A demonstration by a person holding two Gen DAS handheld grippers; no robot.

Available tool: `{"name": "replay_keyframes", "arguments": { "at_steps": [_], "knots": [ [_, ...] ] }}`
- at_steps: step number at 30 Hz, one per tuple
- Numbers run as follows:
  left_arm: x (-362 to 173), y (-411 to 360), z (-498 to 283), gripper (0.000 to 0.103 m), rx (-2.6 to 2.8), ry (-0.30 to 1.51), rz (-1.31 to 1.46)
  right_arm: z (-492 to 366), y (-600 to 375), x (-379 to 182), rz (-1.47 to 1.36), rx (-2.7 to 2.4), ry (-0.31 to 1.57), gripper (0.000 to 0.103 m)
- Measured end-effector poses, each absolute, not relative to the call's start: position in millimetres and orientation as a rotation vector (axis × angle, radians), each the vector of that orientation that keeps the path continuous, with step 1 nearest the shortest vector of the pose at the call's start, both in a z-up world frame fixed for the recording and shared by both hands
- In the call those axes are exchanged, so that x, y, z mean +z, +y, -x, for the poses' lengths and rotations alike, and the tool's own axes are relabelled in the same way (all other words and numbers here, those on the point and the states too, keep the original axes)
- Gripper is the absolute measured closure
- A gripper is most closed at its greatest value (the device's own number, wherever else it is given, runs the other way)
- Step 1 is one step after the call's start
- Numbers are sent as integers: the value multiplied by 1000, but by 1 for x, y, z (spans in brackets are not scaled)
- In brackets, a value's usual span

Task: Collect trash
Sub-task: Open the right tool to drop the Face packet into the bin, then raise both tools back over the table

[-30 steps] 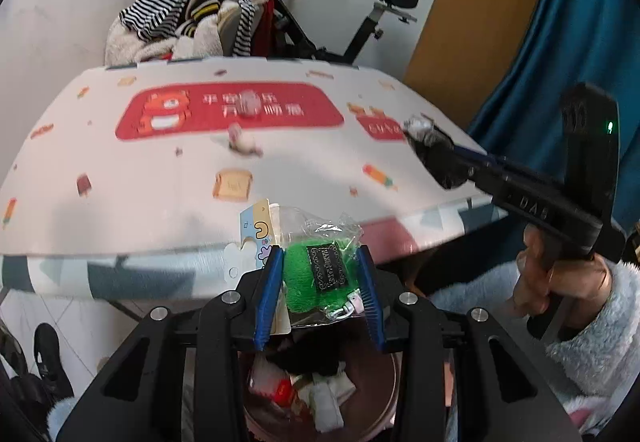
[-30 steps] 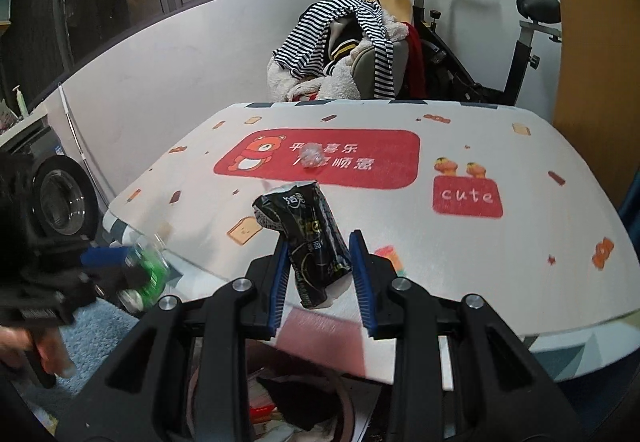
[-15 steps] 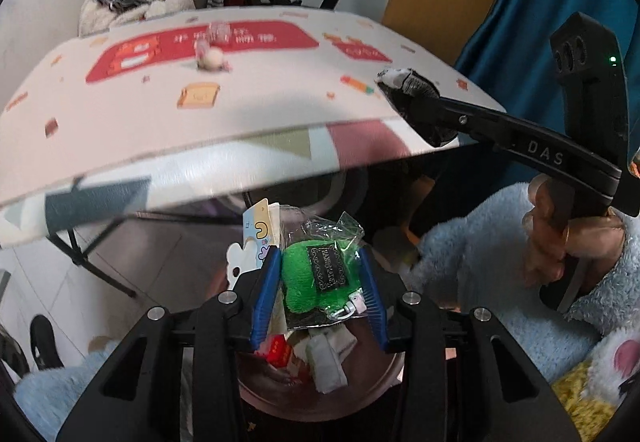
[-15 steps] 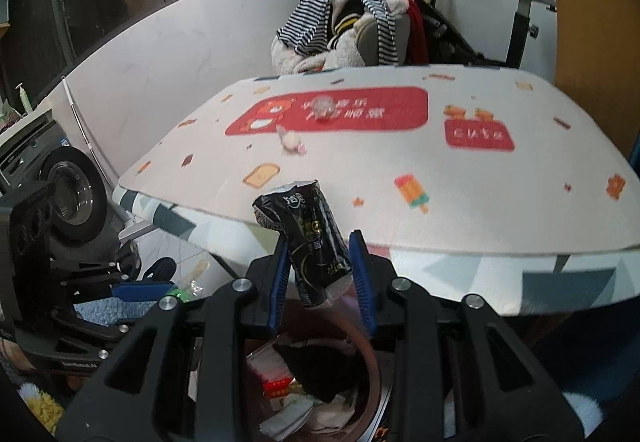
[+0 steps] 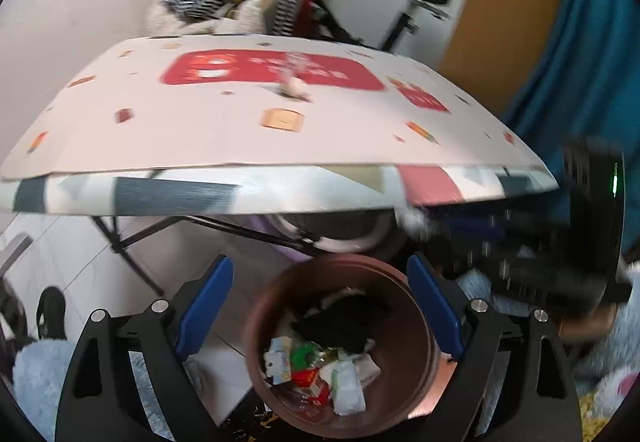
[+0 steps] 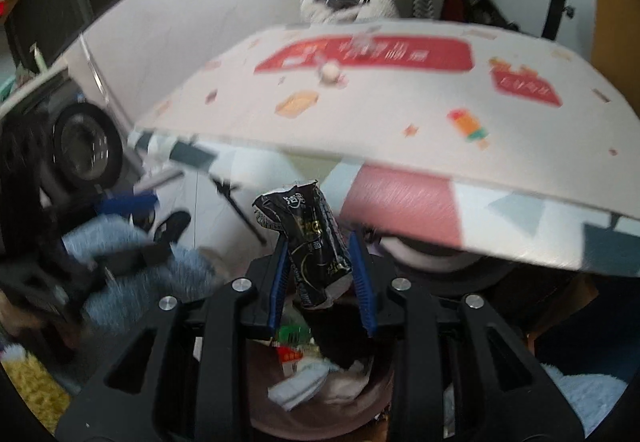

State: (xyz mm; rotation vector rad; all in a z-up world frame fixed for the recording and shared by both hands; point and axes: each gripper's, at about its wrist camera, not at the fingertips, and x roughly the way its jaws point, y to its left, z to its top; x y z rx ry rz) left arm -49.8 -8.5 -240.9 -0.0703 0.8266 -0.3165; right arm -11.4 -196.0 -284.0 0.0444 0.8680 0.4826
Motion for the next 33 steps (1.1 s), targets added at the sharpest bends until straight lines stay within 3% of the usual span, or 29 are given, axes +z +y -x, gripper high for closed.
{"name": "replay_keyframes", "arguments": {
  "at_steps": [20, 24, 26, 29, 33],
  "knots": [
    [-238, 27, 47, 16, -127, 784, 164, 1, -174, -339, 39, 440, 1108, 69],
    [-237, 29, 48, 16, -120, 774, 166, 1, -172, -343, 54, 426, 1131, 56],
    [-236, 29, 49, 16, -118, 771, 165, 2, -171, -342, 61, 428, 1125, 44],
    [-237, 28, 48, 15, -116, 773, 164, 4, -171, -334, 67, 412, 1084, 13],
    [-236, 28, 47, 14, -114, 771, 158, 8, -175, -317, 57, 395, 995, 6]
  ]
}}
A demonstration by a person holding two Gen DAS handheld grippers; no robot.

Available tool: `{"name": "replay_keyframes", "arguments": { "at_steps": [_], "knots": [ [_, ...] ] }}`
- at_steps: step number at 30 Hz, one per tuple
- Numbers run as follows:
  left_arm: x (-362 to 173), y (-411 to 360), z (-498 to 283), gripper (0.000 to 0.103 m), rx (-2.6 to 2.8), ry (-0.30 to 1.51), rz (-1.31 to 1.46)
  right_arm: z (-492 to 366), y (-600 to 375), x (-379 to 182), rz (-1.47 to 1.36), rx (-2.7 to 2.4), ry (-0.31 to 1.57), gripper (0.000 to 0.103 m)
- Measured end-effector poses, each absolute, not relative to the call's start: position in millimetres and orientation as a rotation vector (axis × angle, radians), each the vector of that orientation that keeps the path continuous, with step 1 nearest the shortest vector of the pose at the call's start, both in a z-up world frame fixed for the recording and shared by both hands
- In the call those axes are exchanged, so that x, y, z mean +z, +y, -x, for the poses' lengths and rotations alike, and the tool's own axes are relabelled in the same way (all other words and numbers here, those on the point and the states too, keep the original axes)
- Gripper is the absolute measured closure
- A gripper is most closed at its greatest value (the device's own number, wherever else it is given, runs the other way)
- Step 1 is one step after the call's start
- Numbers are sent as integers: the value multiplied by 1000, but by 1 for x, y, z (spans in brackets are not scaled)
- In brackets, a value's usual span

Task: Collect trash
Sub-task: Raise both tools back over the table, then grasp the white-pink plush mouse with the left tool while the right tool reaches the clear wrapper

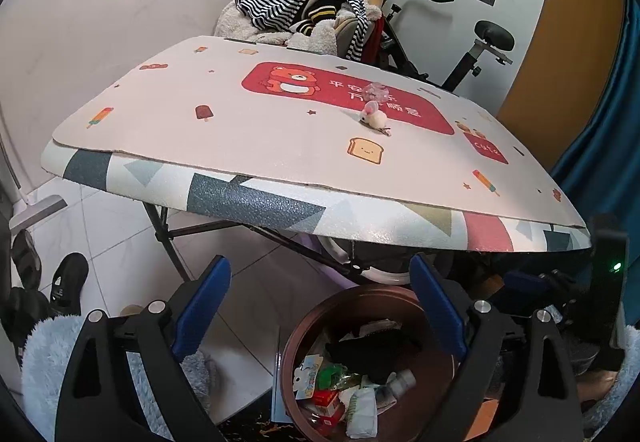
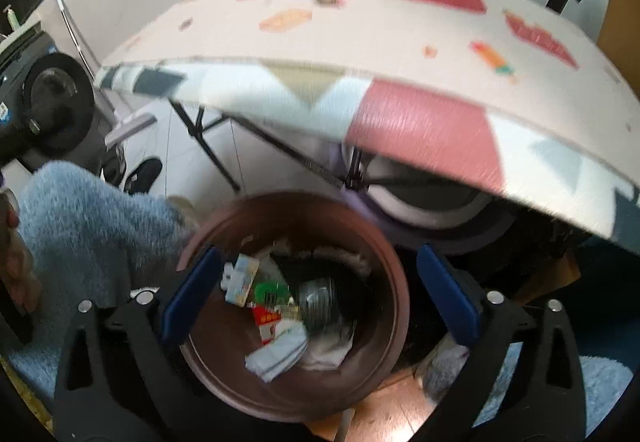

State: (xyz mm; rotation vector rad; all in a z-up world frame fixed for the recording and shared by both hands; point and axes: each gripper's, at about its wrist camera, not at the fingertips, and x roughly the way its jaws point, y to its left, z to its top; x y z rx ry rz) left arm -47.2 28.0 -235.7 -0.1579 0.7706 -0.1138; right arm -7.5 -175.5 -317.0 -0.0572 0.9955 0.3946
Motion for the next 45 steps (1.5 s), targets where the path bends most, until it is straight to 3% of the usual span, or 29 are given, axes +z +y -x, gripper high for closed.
{"name": "replay_keyframes", "arguments": {
  "at_steps": [13, 19, 27, 39, 45],
  "knots": [
    [-213, 26, 24, 14, -147, 715, 133, -18, -209, -265, -50, 310, 869, 6],
    [-200, 26, 4, 14, -157, 684, 121, -35, -241, -240, -269, 347, 765, 6],
    [-193, 22, -28, 14, -187, 677, 104, -71, -252, -225, -221, 308, 772, 6],
    [-219, -23, -98, 15, -297, 822, 8, -112, -265, -237, -95, 213, 819, 6],
    [-231, -46, -144, 28, -325, 869, 21, -125, -270, -243, -97, 217, 833, 6]
  ]
}}
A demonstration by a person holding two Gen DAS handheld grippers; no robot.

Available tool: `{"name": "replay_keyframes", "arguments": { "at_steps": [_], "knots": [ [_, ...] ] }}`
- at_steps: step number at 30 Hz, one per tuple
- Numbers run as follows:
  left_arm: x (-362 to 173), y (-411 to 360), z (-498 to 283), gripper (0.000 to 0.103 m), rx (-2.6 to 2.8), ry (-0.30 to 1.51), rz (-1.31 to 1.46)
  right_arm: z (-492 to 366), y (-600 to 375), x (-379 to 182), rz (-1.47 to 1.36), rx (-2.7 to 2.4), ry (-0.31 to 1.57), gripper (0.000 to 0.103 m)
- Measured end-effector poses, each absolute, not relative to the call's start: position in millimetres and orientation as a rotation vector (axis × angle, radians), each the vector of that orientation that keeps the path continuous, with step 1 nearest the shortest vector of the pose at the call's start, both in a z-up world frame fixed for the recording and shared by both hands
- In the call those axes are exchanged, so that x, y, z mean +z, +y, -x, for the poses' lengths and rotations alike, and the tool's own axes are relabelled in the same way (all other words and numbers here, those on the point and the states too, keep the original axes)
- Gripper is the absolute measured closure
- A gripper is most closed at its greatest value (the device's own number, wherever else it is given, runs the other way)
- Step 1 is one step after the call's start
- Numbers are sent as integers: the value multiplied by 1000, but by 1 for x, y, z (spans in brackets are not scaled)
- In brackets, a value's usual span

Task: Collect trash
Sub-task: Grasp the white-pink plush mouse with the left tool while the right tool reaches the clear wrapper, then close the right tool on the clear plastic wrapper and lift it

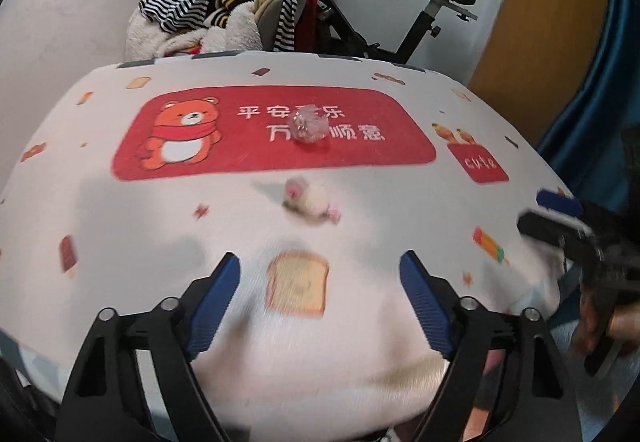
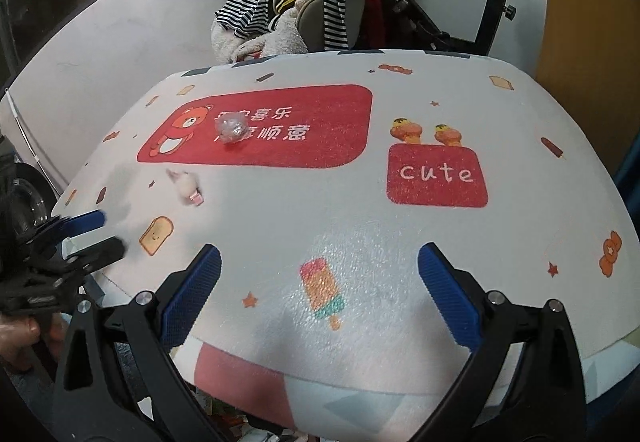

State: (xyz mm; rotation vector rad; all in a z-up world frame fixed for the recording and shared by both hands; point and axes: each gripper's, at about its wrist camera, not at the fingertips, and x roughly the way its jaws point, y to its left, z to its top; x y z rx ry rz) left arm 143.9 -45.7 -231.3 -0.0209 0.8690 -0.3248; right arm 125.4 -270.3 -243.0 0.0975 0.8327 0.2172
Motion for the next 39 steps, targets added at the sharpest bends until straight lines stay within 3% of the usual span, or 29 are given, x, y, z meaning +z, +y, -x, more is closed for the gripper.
{"name": "replay_keyframes", "arguments": {
  "at_steps": [3, 8, 9, 10, 12, 13, 21, 32, 35, 39],
  "knots": [
    [-237, -53, -174, 38, -318, 913, 46, -131, -270, -243, -92, 224, 830, 6],
    [-250, -56, -208, 47, -257, 972, 80, -140, -270, -243, -91, 228, 830, 6],
    [-253, -57, -212, 55, -246, 983, 72, -143, -270, -243, -92, 233, 830, 6],
    [-256, -57, -215, 57, -242, 990, 69, -144, -269, -243, -90, 236, 832, 6],
    [-255, -58, -218, 88, -251, 981, 74, -149, -267, -243, -78, 241, 834, 6],
    [-255, -58, -218, 91, -241, 982, 61, -151, -266, -243, -73, 245, 837, 6],
    [-241, -29, -198, 91, -287, 929, 134, -186, -233, -238, 14, 349, 836, 6],
    [-221, 53, -176, 92, -174, 877, 192, -285, -146, -253, 60, 430, 905, 20],
    [-219, 63, -172, 92, -166, 866, 196, -303, -129, -262, 63, 415, 939, 24],
    [-217, 68, -167, 91, -173, 859, 218, -318, -116, -277, 105, 375, 999, 40]
  ]
}}
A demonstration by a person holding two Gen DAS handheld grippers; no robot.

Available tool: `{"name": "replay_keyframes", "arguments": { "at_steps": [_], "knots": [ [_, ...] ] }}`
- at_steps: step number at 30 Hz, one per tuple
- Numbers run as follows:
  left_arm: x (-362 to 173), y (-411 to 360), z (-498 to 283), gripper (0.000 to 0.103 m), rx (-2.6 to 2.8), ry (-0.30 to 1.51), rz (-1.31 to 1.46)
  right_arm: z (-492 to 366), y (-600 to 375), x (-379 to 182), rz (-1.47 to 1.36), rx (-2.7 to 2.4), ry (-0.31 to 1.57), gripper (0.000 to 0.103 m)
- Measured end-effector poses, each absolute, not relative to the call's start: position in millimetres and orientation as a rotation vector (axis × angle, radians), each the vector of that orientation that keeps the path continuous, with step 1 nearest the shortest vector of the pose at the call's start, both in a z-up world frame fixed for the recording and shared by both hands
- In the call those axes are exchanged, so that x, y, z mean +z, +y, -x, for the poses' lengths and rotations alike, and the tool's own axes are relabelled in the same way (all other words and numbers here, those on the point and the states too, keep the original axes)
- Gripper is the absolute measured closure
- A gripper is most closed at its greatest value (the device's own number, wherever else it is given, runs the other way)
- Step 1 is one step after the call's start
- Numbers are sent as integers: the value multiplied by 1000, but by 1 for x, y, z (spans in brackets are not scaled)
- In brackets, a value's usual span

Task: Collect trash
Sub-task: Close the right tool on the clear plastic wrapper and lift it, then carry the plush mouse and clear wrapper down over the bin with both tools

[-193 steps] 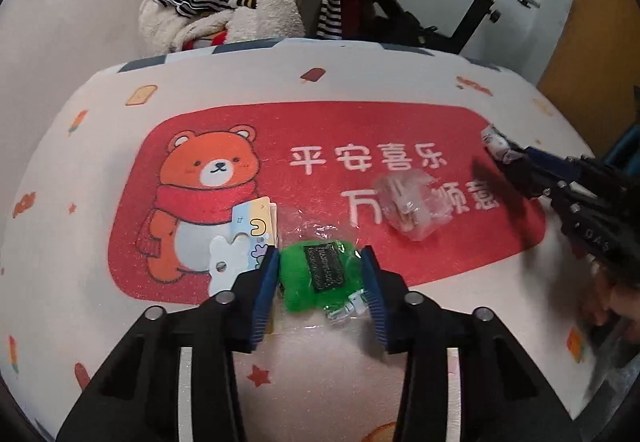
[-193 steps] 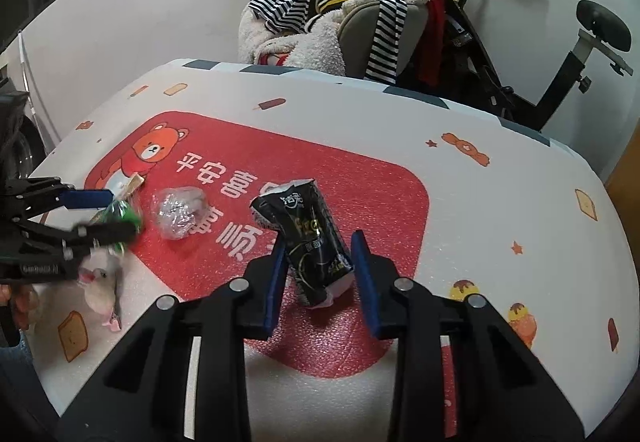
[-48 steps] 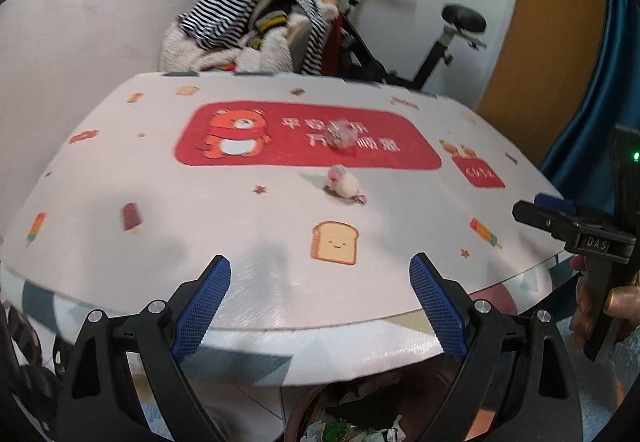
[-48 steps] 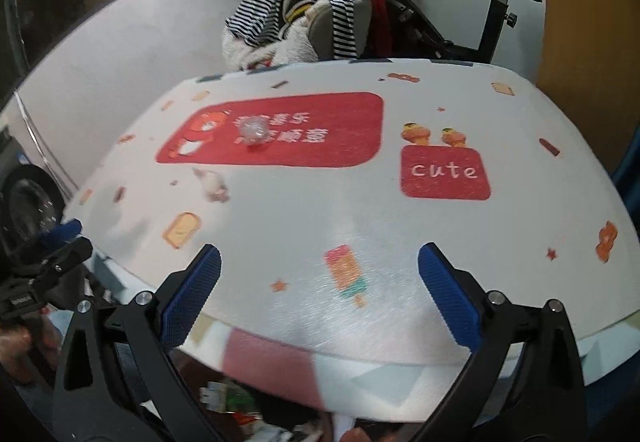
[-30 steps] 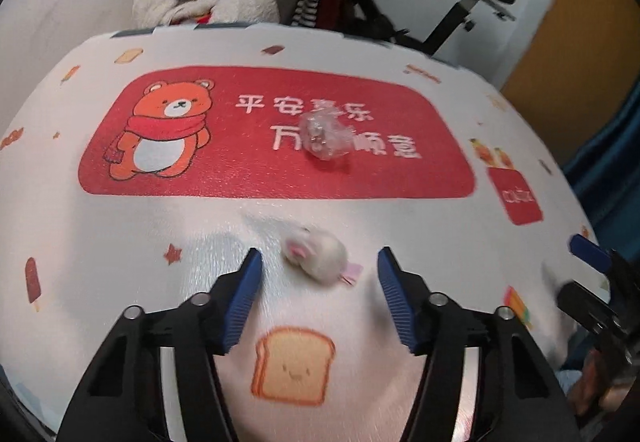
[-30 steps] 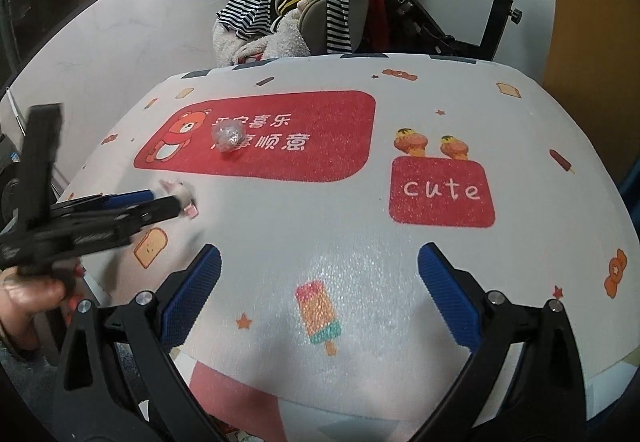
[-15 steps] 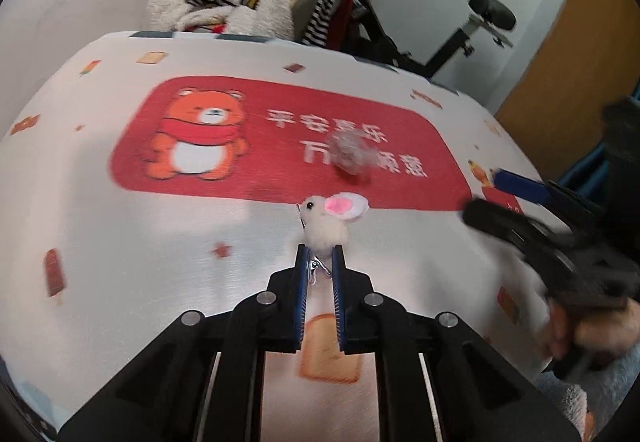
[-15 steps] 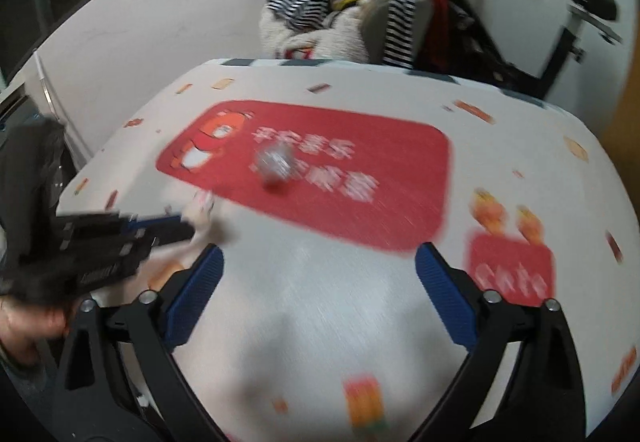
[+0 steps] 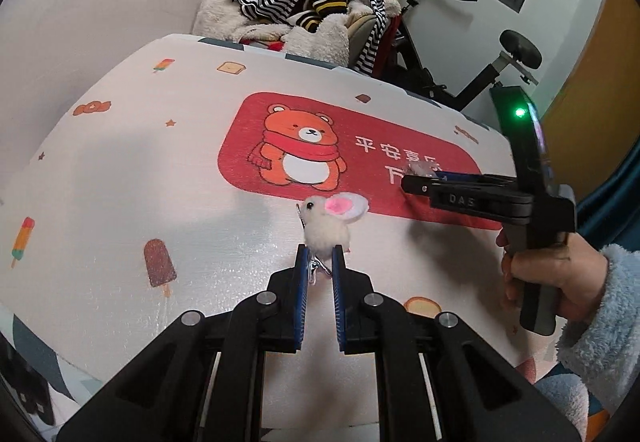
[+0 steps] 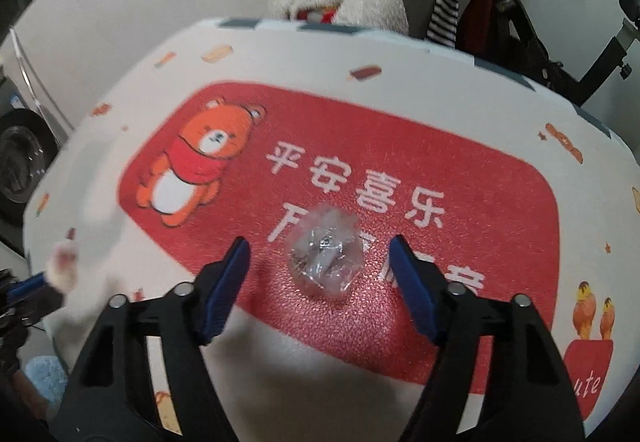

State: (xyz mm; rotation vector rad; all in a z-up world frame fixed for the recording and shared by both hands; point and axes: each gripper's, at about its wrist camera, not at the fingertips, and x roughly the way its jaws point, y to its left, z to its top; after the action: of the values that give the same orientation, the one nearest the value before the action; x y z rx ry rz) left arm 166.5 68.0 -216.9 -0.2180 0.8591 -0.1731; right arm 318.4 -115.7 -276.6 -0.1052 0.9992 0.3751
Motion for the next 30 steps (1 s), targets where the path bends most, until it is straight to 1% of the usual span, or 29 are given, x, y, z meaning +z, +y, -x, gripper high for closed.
{"name": "replay_keyframes", "arguments": {
  "at_steps": [1, 2, 5, 11, 18, 24, 30],
  "knots": [
    [-215, 67, -165, 91, -179, 856, 214, -321, -115, -279, 111, 365, 1014, 51],
    [-212, 66, -163, 91, -184, 851, 207, -322, -117, -280, 105, 362, 1025, 64],
    [-205, 61, -160, 91, -202, 840, 192, -319, -127, -273, 51, 371, 1016, 68],
    [-189, 44, -145, 91, -244, 831, 166, -289, -151, -246, 22, 388, 943, 69],
    [-171, 15, -115, 91, -307, 814, 104, -232, -184, -209, 25, 410, 853, 69],
    [-170, -6, -82, 91, -355, 826, 62, -177, -211, -187, 39, 423, 793, 69],
    [-179, -23, -45, 91, -410, 852, 16, -126, -227, -176, 37, 438, 751, 69]
  ]
}}
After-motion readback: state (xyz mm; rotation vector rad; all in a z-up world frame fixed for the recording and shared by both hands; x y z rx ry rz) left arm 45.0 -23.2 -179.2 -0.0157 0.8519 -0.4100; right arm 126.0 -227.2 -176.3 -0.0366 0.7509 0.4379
